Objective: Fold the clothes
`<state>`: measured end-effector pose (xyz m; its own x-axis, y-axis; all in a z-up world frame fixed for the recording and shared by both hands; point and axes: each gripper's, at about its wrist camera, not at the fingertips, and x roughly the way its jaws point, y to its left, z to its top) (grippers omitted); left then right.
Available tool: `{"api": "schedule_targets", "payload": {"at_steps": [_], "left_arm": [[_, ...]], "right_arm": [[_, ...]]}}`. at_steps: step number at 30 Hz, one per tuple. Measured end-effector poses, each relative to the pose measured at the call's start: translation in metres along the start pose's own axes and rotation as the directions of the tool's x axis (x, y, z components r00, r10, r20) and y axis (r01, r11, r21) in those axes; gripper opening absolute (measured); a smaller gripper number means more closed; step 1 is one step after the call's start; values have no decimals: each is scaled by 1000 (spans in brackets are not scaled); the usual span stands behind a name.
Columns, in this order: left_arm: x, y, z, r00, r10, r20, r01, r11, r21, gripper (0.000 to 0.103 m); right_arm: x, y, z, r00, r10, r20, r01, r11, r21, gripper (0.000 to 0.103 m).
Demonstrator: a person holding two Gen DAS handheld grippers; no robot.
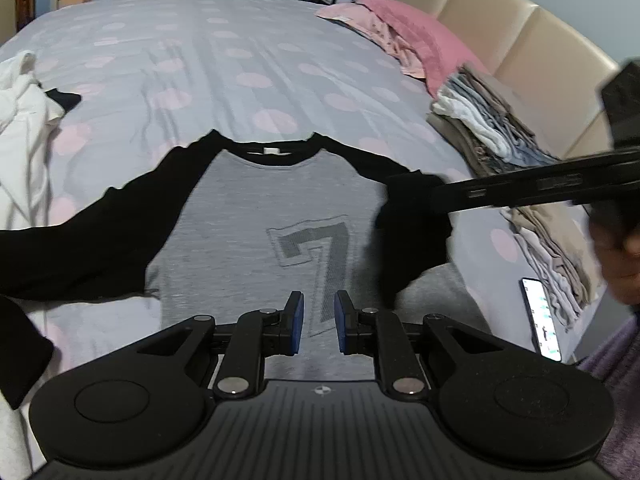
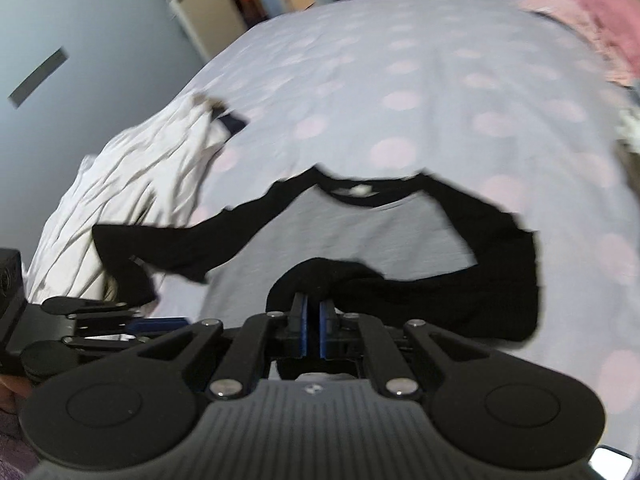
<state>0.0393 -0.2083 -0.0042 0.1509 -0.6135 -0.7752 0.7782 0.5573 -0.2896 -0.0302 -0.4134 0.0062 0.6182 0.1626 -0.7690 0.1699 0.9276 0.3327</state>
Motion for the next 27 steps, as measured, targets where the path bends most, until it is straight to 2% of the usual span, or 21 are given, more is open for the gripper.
{"api": "schedule_targets", "payload": {"at_steps": [6,7,8,11,16,22,27], "left_arm": [[10,-6,-5,1000,-7,-29,7,1000,30,24],[12,-6,-7,999,-8,-35,9,999,33,25],[15,-6,-8,999,-10,-41,11,999,30,27],[26,-9,-11,999,-16,-51,18,999,37,29],[48,-28,-16,998,-21,-52,26,994,110,39],[86,-53,-14,998,24,-60,-11,980,201,40],[126,-60,-14,986,117,-116,-87,967,239,37]], "right_arm": [[41,12,6,999,41,-28,-41,999,18,12],[44,12,7,999,46,-27,-45,999,26,17],[46,11,8,999,43,-24,-42,999,33,26],[47,4,7,1000,15,-25,-13,998,56,28],[43,-19,1,998,-58,-38,62,993,101,28],[31,-55,-8,993,-114,-29,117,978,173,33],[14,-90,-12,986,-168,-6,164,950,266,35]]}}
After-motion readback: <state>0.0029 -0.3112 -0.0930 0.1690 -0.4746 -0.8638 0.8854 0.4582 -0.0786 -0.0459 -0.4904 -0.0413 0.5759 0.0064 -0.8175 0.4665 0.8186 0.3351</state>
